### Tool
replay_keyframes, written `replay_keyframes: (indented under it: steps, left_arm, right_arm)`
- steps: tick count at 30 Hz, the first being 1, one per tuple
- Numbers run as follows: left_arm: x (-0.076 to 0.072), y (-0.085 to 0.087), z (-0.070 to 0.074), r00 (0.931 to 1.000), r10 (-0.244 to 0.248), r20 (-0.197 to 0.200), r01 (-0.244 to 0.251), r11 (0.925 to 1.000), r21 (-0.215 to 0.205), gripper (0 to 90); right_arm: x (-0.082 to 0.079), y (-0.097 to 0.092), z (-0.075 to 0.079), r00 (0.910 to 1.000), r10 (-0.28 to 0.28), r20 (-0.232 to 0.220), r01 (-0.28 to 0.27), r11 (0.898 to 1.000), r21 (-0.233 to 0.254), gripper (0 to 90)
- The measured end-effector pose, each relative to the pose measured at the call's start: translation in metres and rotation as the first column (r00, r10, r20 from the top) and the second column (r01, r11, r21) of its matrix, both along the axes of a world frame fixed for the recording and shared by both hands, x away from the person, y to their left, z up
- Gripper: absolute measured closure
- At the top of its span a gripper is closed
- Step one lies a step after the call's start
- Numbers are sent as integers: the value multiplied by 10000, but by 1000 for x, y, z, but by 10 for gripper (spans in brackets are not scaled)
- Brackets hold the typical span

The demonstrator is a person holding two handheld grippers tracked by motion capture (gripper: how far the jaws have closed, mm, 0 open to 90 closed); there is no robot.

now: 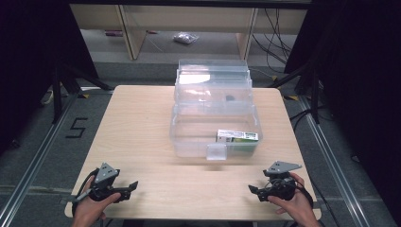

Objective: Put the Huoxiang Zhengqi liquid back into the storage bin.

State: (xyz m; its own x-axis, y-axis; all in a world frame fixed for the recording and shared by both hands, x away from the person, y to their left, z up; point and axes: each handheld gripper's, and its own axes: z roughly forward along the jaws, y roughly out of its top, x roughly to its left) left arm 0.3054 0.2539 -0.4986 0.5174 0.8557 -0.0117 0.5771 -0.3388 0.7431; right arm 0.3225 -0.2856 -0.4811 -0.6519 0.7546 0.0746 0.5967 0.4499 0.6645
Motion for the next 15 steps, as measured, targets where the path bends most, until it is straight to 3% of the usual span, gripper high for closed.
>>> replay_keyframes:
  steps: [1,6,8,12,15]
  left_arm:
    - [0,-1,-1,10000,50,21,-50,9998,-178,153]
    - [0,0,-1,10000,-22,58,23,9999,-126,153]
    - [0,0,-1,10000,-17,59,18,9999,-127,153]
    - [0,0,0,10000,-7,-16,7,10000,-55,153]
    - [0,0,0,10000,-45,16,45,10000,-79,153]
  right_arm:
    - [-1,-2,-3,9998,-165,73,164,9998,106,162]
    - [-4,-9,-4,9994,-353,3,353,9993,157,162]
    - [-3,-10,-6,9997,-222,134,221,9997,76,162]
    - [-4,-7,-8,9996,-231,-188,230,9997,-6,162]
    - [-3,-8,-9,10000,-7,55,8,9999,-137,162]
